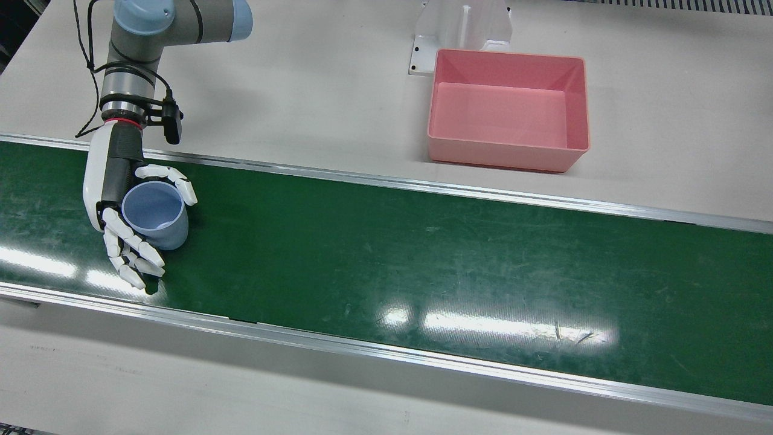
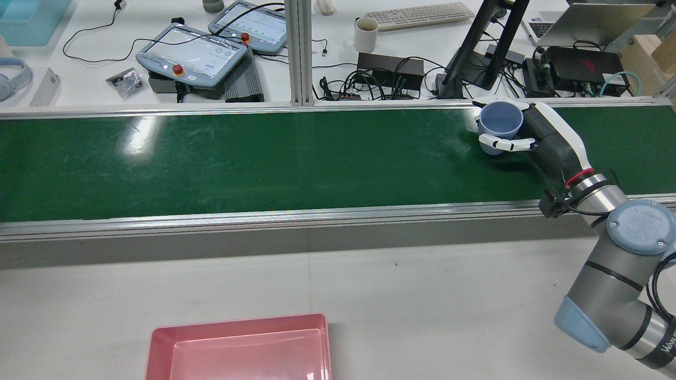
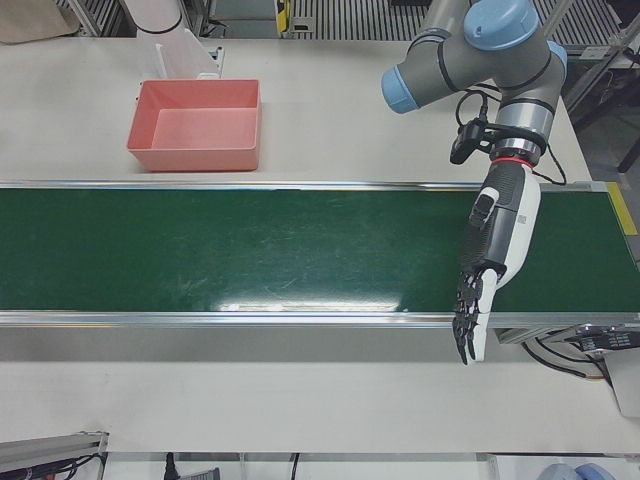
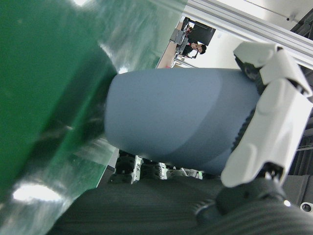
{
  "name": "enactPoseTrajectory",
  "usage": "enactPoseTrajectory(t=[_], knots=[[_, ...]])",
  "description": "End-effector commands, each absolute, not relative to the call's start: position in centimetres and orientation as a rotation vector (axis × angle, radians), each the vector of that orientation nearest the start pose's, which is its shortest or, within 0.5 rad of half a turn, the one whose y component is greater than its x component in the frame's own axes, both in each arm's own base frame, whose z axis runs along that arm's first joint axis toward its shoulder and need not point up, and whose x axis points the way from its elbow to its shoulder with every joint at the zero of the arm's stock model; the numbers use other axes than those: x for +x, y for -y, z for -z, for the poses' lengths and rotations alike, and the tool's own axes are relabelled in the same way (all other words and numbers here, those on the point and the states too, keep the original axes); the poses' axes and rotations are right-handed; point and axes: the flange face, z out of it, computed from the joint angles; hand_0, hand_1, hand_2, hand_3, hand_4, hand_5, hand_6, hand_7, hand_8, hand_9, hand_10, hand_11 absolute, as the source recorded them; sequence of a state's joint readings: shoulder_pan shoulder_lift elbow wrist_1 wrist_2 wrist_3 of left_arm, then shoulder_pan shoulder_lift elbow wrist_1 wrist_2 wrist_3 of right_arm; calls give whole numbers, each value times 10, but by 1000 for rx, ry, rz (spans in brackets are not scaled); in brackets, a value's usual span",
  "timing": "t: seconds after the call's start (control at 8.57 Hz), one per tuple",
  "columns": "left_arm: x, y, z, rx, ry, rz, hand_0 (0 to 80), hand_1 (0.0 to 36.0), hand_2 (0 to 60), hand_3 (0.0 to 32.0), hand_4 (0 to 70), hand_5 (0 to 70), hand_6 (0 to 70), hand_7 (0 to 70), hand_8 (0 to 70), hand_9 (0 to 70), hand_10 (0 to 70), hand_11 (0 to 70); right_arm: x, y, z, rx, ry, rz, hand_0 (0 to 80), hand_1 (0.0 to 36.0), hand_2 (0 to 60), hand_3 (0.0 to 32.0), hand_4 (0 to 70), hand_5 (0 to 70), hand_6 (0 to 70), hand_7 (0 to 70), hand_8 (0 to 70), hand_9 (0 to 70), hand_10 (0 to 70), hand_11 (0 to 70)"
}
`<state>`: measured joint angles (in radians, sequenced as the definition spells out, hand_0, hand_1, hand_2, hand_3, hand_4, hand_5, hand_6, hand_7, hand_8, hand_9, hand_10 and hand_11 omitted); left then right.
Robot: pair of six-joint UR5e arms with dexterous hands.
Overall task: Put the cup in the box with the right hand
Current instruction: 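Close the right hand around the blue cup and lift it, then carry the blue cup with the right hand over the pink tray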
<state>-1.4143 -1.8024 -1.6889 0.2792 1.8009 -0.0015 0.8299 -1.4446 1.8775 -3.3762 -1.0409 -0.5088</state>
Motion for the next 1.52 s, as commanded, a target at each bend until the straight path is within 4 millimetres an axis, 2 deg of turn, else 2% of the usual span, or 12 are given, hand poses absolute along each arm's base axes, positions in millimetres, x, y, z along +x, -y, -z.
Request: enactPoseTrajectory(t=[0.0, 0.12, 0.23, 0.35, 0.47, 0.58, 0.7, 0.82, 0.93, 1.05, 1.17, 1.4], knots=[[-20, 580, -534, -392, -2080, 1936, 0, 0, 0, 0, 0, 0, 0, 0, 0, 0, 0, 0, -210, 503, -495, -252, -2730, 2191, 461, 253, 600, 0, 700, 87, 215, 700, 455, 700, 251, 366], [-20, 580, -534, -392, -2080, 1936, 0, 0, 0, 0, 0, 0, 0, 0, 0, 0, 0, 0, -207, 507, -488, -217, -2718, 2165, 496, 270, 600, 0, 700, 106, 243, 700, 507, 700, 275, 403], [-20, 580, -534, -392, -2080, 1936, 0, 0, 0, 0, 0, 0, 0, 0, 0, 0, 0, 0, -196, 512, -473, -202, -2710, 2110, 509, 287, 600, 0, 579, 121, 255, 700, 537, 700, 265, 395], [-20, 580, -534, -392, -2080, 1936, 0, 0, 0, 0, 0, 0, 0, 0, 0, 0, 0, 0, -189, 509, -453, -188, -2722, 2047, 508, 285, 600, 0, 481, 126, 251, 700, 546, 700, 263, 392], [-20, 580, -534, -392, -2080, 1936, 0, 0, 0, 0, 0, 0, 0, 0, 0, 0, 0, 0, -184, 503, -427, -171, -2748, 1967, 503, 277, 600, 0, 385, 129, 243, 700, 545, 700, 260, 390], [-20, 580, -534, -392, -2080, 1936, 0, 0, 0, 0, 0, 0, 0, 0, 0, 0, 0, 0, -184, 495, -388, -135, -2791, 1854, 497, 269, 600, 0, 319, 130, 237, 700, 539, 700, 264, 396], [-20, 580, -534, -392, -2080, 1936, 0, 0, 0, 0, 0, 0, 0, 0, 0, 0, 0, 0, -199, 479, -354, -67, -2848, 1756, 487, 263, 600, 0, 245, 131, 232, 700, 534, 700, 267, 401], [-20, 581, -534, -392, -2081, 1935, 0, 0, 0, 0, 0, 0, 0, 0, 0, 0, 0, 0, -224, 444, -314, 5, -2943, 1638, 482, 257, 600, 0, 199, 131, 230, 700, 534, 700, 268, 404], [-20, 580, -534, -392, -2080, 1936, 0, 0, 0, 0, 0, 0, 0, 0, 0, 0, 0, 0, -246, 410, -286, 63, -3023, 1549, 478, 250, 600, 0, 213, 130, 233, 700, 540, 700, 271, 407], [-20, 580, -534, -392, -2080, 1936, 0, 0, 0, 0, 0, 0, 0, 0, 0, 0, 0, 0, -275, 372, -270, 181, -3092, 1490, 477, 247, 600, 0, 246, 127, 236, 700, 539, 700, 266, 398], [-20, 580, -534, -392, -2080, 1936, 0, 0, 0, 0, 0, 0, 0, 0, 0, 0, 0, 0, -302, 338, -259, 285, -3150, 1444, 478, 242, 600, 0, 312, 122, 242, 700, 540, 700, 259, 387], [-20, 580, -534, -392, -2080, 1936, 0, 0, 0, 0, 0, 0, 0, 0, 0, 0, 0, 0, -331, 292, -242, 296, -3332, 1288, 470, 238, 600, 0, 258, 122, 238, 700, 533, 700, 258, 385]])
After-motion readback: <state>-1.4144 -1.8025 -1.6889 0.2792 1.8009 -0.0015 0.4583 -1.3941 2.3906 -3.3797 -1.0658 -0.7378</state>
